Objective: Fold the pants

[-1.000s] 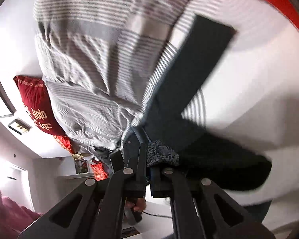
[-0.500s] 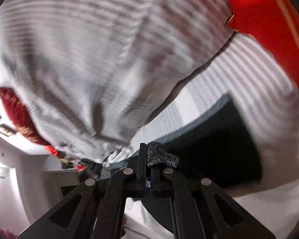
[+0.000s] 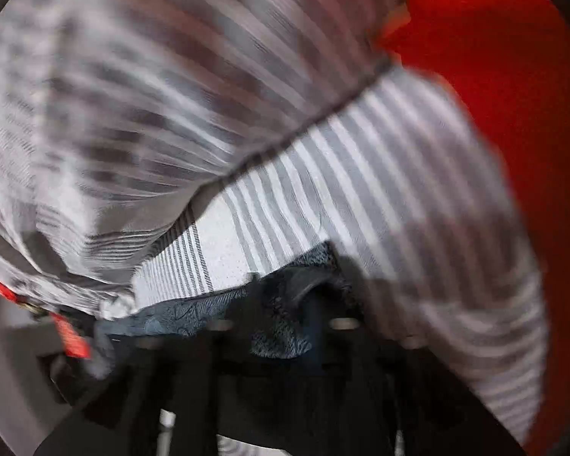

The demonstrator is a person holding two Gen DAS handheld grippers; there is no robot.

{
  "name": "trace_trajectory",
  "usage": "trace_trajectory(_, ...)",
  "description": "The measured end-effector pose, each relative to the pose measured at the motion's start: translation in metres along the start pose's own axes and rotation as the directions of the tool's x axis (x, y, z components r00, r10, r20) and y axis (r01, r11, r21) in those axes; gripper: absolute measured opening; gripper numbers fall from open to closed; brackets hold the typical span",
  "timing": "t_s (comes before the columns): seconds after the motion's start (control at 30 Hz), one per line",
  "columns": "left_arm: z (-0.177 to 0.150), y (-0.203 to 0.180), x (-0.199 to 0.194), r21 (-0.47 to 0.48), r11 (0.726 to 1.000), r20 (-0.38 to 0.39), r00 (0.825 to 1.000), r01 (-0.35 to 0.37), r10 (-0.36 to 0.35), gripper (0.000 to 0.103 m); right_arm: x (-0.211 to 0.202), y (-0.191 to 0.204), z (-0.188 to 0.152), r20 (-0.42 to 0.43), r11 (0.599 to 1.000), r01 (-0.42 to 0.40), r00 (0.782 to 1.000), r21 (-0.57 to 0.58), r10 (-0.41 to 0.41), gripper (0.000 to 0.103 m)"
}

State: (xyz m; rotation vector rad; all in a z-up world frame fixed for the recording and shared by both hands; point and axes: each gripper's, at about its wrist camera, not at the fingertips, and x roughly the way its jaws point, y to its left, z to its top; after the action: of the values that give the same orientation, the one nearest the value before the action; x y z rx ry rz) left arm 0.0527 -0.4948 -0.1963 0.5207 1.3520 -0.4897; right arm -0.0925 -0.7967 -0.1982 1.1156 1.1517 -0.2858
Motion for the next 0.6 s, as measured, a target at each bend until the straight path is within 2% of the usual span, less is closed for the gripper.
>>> trace_trajectory(0.07, 0.003, -0.003, 0.002, 0.004, 1.0, 0.004, 1.0, -0.002, 0.002, 0.066, -0.021, 0.006, -0.006, 0.076, 0.999, 0.044, 0.996, -0.011, -0.043, 0.07)
trace_trajectory(0.13, 0.01, -0.01, 0.001, -0.002, 1.0, 0.008, 1.0, 0.025, -0.025, 0.065, -0.043, 0.015, -0.015, 0.124, 0.999, 0.034, 0.992, -0.031, -0.029, 0.07)
trace_trajectory(0.17, 0.012, -0.014, 0.001, 0.002, 0.999, 0.014, 0.999, 0.034, -0.034, 0.065, -0.049, 0.021, -0.022, 0.129, 0.999, 0.008, 0.992, -0.054, -0.001, 0.063)
trace_trajectory(0.2, 0.016, -0.023, 0.001, 0.016, 0.999, 0.024, 0.999, 0.048, -0.048, 0.066, -0.051, 0.027, -0.026, 0.126, 0.997, -0.002, 0.992, -0.076, 0.011, 0.05)
trace_trajectory(0.23, 0.018, -0.031, 0.002, 0.029, 0.998, 0.027, 0.998, 0.054, -0.055, 0.065, -0.05, 0.035, -0.031, 0.118, 0.994, 0.005, 0.993, -0.109, 0.008, 0.044)
trace_trajectory(0.3, 0.021, -0.047, 0.01, 0.047, 0.997, 0.014, 0.998, 0.064, -0.065, 0.066, -0.036, 0.048, -0.035, 0.089, 0.982, 0.051, 0.995, -0.182, -0.035, 0.036)
trace_trajectory(0.37, 0.021, -0.061, 0.02, 0.061, 0.996, -0.01, 0.997, 0.071, -0.071, 0.066, -0.016, 0.049, -0.037, 0.056, 0.973, 0.094, 0.995, -0.21, -0.084, 0.035)
trace_trajectory(0.4, 0.019, -0.067, 0.026, 0.081, 0.996, -0.004, 0.999, 0.047, -0.047, 0.067, -0.006, 0.044, -0.038, 0.051, 0.967, 0.139, 0.99, -0.215, -0.131, 0.035)
trace_trajectory(0.43, 0.017, -0.071, 0.028, 0.098, 0.995, 0.019, 1.0, 0.023, -0.025, 0.074, 0.005, 0.031, -0.041, 0.059, 0.951, 0.212, 0.977, -0.223, -0.204, 0.033)
trace_trajectory(0.47, 0.015, -0.071, 0.027, 0.105, 0.994, 0.037, 0.999, 0.004, -0.008, 0.076, 0.011, 0.019, -0.043, 0.062, 0.946, 0.238, 0.971, -0.221, -0.23, 0.016)
trace_trajectory(0.5, 0.016, -0.067, 0.025, 0.099, 0.995, 0.028, 0.999, 0.02, -0.023, 0.076, 0.008, 0.005, -0.045, 0.093, 0.958, 0.203, 0.978, -0.204, -0.187, 0.004)
trace_trajectory(0.57, 0.015, -0.051, 0.014, 0.078, 0.996, 0.03, 0.999, 0.037, -0.04, 0.076, -0.001, -0.009, -0.046, 0.075, 0.978, 0.136, 0.989, -0.155, -0.126, 0.002)
trace_trajectory(0.6, 0.012, -0.035, 0.002, 0.065, 0.998, 0.07, 0.997, 0.013, -0.017, 0.075, -0.005, -0.012, -0.046, 0.07, 0.981, 0.132, 0.99, -0.143, -0.123, 0.002)
